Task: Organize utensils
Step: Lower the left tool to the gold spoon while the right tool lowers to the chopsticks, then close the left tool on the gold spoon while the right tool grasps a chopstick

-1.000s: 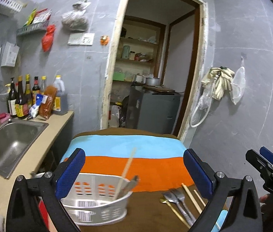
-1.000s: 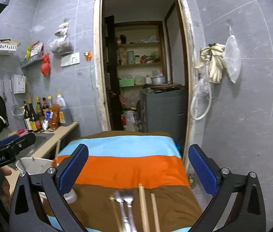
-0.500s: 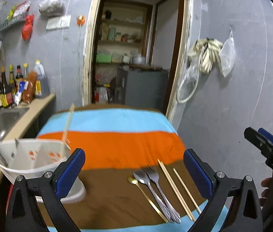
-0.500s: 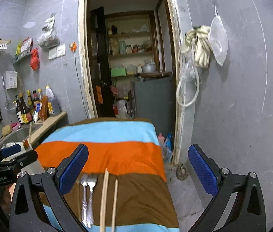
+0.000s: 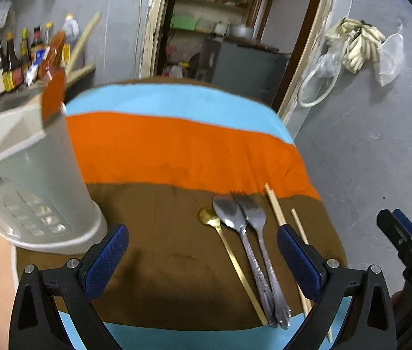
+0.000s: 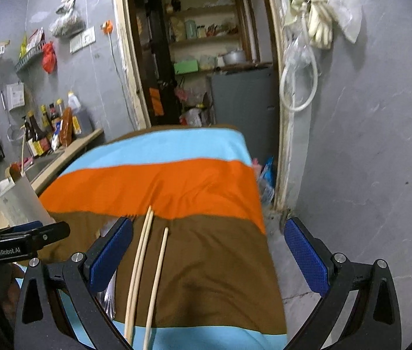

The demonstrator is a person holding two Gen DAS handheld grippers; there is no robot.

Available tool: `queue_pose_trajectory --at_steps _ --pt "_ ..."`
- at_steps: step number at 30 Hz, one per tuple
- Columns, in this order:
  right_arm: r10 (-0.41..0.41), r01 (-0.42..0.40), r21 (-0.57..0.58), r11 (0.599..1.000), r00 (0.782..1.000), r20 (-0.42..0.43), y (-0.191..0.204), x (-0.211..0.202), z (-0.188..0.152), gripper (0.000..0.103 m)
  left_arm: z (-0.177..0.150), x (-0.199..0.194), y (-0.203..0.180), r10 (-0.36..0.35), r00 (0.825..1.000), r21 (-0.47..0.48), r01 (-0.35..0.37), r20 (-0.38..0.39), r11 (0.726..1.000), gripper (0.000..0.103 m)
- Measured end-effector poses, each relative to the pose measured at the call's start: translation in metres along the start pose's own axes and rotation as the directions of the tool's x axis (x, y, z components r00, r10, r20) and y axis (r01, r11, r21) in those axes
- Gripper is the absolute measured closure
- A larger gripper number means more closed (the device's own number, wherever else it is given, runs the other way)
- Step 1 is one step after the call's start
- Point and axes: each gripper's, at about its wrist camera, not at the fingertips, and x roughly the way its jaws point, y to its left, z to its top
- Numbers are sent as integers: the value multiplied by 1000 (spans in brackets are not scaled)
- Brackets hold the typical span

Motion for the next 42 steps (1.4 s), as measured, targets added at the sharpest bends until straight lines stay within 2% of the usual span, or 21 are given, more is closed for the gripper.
queue_pose_trajectory --at_steps 4,8,10,12,13,16,19,21,23,30,34,35,36,42 --pt "31 -31 2 1000 998 -61 0 23 -7 2 -3 16 4 -27 998 -17 26 -53 1000 2" --pt "53 -52 13 999 990 -127 0 45 -14 2 -5 28 4 -53 994 -27 51 -96 998 20" --pt "70 -68 17 998 985 -158 2 55 -18 2 -6 36 5 -63 991 -35 59 -120 998 30" --pt "83 -83 8 996 979 -189 5 64 -22 4 -7 44 6 -72 986 -46 66 -148 997 46" --pt "91 -93 2 996 975 -204 8 68 -24 5 -8 48 6 -80 983 -52 72 -166 996 49" --pt "116 -125 -22 992 963 -243 17 80 -27 18 -7 55 5 -94 979 -54 85 -182 995 59" --pt "135 -152 -41 988 953 -272 25 89 -30 33 -4 61 1 -143 969 -59 134 -201 989 69" --pt "144 -166 -54 985 947 -288 30 94 -32 50 -4 64 0 -144 968 -55 135 -207 989 78" --pt "150 -178 -69 982 944 -294 35 98 -32 54 -3 65 0 -142 968 -58 133 -207 989 82" --pt "164 -209 -117 971 935 -313 43 102 -28 73 2 72 5 -163 960 -69 151 -227 986 84" --pt "147 -214 -159 964 925 -351 51 108 -26 73 8 75 -1 -157 954 -38 152 -256 988 85" --pt "142 -212 -164 963 922 -360 53 110 -26 73 8 75 -1 -162 952 -38 157 -258 987 91" --pt "136 -208 -164 964 920 -368 55 111 -25 73 7 79 -1 -190 942 -55 182 -278 982 93" --pt "98 -172 -150 974 909 -406 58 115 -21 74 8 77 1 -203 938 -86 186 -280 979 95"
